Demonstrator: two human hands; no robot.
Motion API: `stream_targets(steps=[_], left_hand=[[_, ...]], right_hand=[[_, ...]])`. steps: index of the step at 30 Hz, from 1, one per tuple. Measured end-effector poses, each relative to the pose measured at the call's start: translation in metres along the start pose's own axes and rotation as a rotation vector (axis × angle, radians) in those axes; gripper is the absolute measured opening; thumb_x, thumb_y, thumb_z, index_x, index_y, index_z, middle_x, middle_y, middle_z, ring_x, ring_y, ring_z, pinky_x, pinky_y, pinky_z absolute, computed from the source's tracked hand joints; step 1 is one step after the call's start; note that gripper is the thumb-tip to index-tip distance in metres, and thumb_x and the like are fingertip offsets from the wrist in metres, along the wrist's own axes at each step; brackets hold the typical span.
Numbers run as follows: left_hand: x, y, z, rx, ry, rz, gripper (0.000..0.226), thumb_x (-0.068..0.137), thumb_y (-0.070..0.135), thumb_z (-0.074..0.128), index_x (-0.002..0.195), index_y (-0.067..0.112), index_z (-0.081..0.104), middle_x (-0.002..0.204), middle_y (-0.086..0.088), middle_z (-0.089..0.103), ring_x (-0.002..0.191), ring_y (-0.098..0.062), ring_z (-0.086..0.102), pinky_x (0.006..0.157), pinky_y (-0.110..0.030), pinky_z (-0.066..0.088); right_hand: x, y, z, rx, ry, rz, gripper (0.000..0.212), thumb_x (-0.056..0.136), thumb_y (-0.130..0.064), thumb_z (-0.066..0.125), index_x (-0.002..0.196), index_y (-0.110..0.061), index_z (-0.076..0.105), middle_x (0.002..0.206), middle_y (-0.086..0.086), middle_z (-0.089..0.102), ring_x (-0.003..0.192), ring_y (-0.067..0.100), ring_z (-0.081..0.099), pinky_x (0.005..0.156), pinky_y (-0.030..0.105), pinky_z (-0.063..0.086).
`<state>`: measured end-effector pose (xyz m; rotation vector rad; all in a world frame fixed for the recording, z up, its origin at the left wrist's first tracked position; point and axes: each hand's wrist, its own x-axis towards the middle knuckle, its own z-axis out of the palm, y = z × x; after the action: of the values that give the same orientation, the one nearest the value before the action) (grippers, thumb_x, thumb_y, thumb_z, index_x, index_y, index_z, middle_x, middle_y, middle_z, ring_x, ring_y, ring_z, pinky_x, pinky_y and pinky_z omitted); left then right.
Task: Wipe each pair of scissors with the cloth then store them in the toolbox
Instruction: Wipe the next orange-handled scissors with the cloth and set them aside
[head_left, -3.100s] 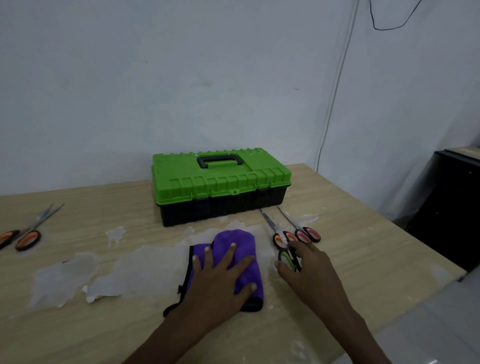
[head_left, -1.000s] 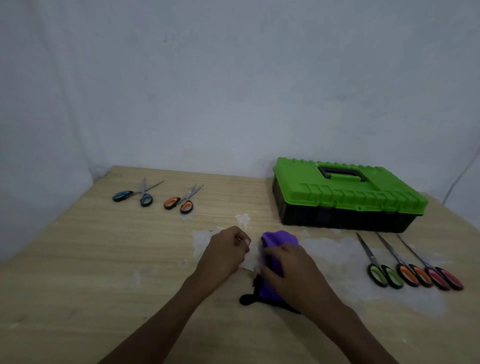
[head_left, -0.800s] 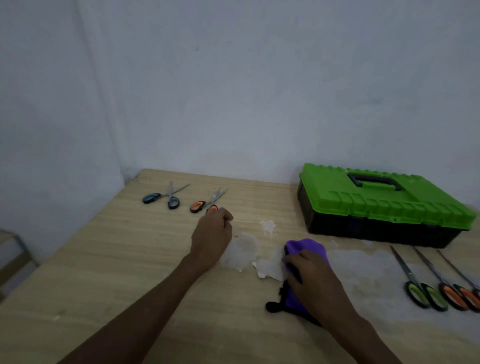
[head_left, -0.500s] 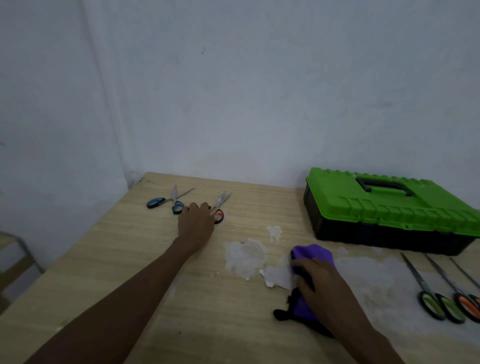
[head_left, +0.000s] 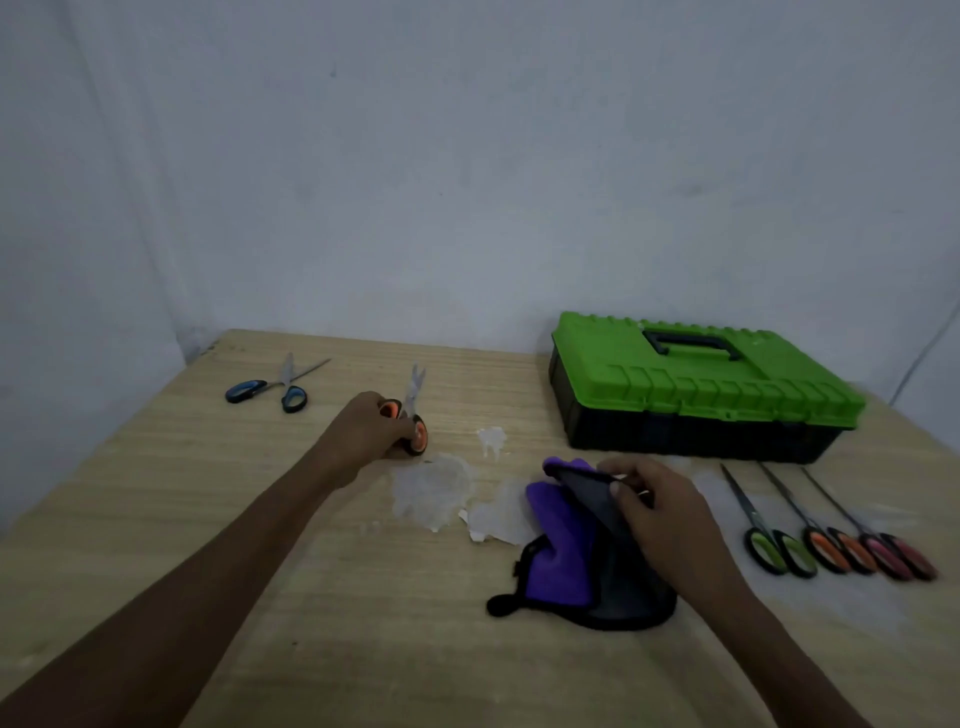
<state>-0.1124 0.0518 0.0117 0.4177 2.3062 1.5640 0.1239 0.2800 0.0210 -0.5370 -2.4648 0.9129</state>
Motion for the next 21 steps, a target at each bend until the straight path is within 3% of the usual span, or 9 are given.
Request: stream_targets(steps=[2, 4, 6, 8, 10, 14, 18, 21], left_hand=[[-0.028, 0.015, 0.009, -0.232, -0.118, -0.009, 0.011, 0.081, -0.002, 0.071, 0.085, -0.009, 0.063, 0.087, -0.025, 0.063, 0.085, -0.034, 0.068, 0.081, -0.042, 0.061], [-0.060, 0.033, 0.022, -0.399, -0.204, -0.024, 0.020, 0.083, -0.005, 0.068, 0.097, -0.017, 0.061, 0.094, -0.026, 0.066, 0.090, -0.031, 0.070, 0.079, -0.037, 0.062], [-0.088, 0.043, 0.037, -0.496, -0.277, -0.045, 0.019, 0.085, -0.006, 0.065, 0.104, -0.010, 0.065, 0.101, -0.024, 0.072, 0.092, -0.031, 0.072, 0.078, -0.035, 0.062], [-0.109, 0.044, 0.052, -0.528, -0.338, -0.067, 0.021, 0.085, -0.006, 0.065, 0.106, -0.002, 0.067, 0.104, -0.022, 0.073, 0.094, -0.030, 0.072, 0.078, -0.036, 0.062], [-0.125, 0.041, 0.068, -0.531, -0.404, -0.090, 0.023, 0.085, -0.004, 0.066, 0.108, -0.001, 0.066, 0.104, -0.022, 0.073, 0.093, -0.030, 0.073, 0.078, -0.038, 0.061], [-0.139, 0.036, 0.093, -0.482, -0.472, -0.124, 0.030, 0.083, 0.006, 0.075, 0.109, -0.005, 0.064, 0.092, -0.016, 0.072, 0.085, -0.025, 0.073, 0.074, -0.036, 0.060], [-0.144, 0.035, 0.106, -0.402, -0.446, -0.113, 0.027, 0.083, 0.007, 0.075, 0.106, -0.003, 0.065, 0.089, -0.019, 0.072, 0.078, -0.025, 0.073, 0.073, -0.037, 0.061], [-0.146, 0.030, 0.111, -0.359, -0.463, -0.144, 0.032, 0.082, 0.008, 0.076, 0.111, 0.000, 0.063, 0.097, -0.026, 0.070, 0.082, -0.030, 0.074, 0.077, -0.043, 0.062]], right_hand=[[-0.001, -0.002, -0.009, 0.015, -0.005, -0.016, 0.024, 0.092, -0.012, 0.056, 0.099, -0.036, 0.057, 0.081, -0.014, 0.063, 0.070, -0.006, 0.059, 0.053, 0.010, 0.040], [-0.004, -0.002, -0.012, -0.052, -0.112, -0.036, 0.019, 0.091, -0.019, 0.060, 0.100, -0.035, 0.057, 0.083, -0.016, 0.063, 0.075, -0.007, 0.058, 0.059, 0.008, 0.041], [-0.009, 0.002, -0.007, -0.193, -0.235, -0.043, 0.012, 0.089, -0.024, 0.062, 0.099, -0.031, 0.059, 0.087, -0.014, 0.063, 0.081, -0.001, 0.058, 0.066, 0.011, 0.042], [-0.008, 0.011, -0.006, -0.268, -0.214, -0.066, 0.007, 0.091, -0.021, 0.058, 0.091, -0.028, 0.060, 0.087, -0.011, 0.062, 0.082, 0.008, 0.058, 0.065, 0.012, 0.038], [-0.004, 0.020, -0.013, -0.174, -0.114, -0.002, 0.012, 0.092, -0.018, 0.055, 0.085, -0.026, 0.060, 0.082, -0.009, 0.063, 0.079, 0.011, 0.058, 0.061, 0.011, 0.036], [0.004, 0.028, -0.037, 0.129, 0.052, 0.216, 0.012, 0.093, -0.014, 0.056, 0.085, -0.013, 0.065, 0.081, 0.006, 0.068, 0.078, 0.022, 0.063, 0.061, 0.025, 0.043], [0.003, 0.040, -0.049, 0.361, 0.093, 0.336, 0.015, 0.093, -0.017, 0.057, 0.085, -0.014, 0.069, 0.086, 0.006, 0.072, 0.085, 0.026, 0.067, 0.073, 0.039, 0.052], [0.000, 0.042, -0.052, 0.475, 0.093, 0.357, 0.014, 0.092, -0.017, 0.058, 0.090, -0.014, 0.071, 0.092, 0.005, 0.074, 0.091, 0.025, 0.068, 0.083, 0.047, 0.054]])
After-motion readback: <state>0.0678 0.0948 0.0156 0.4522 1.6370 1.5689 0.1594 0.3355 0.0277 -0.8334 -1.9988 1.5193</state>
